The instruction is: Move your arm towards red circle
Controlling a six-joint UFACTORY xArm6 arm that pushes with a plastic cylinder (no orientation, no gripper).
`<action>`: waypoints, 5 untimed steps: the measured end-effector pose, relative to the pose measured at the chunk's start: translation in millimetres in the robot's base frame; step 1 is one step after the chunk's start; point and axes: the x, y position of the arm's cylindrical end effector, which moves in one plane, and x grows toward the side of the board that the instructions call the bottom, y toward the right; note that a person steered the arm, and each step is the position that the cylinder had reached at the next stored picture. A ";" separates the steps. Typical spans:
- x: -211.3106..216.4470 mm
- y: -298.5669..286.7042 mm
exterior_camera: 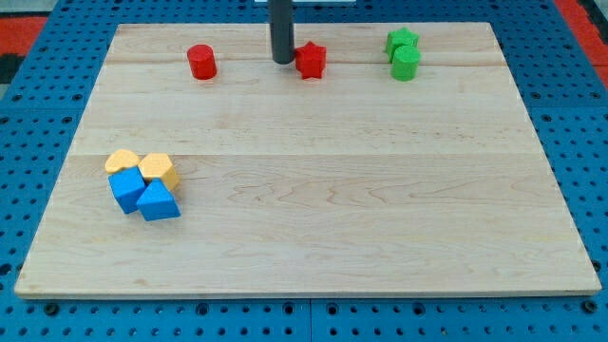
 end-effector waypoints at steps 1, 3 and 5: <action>7.9 28.9; 9.9 90.7; 31.4 11.9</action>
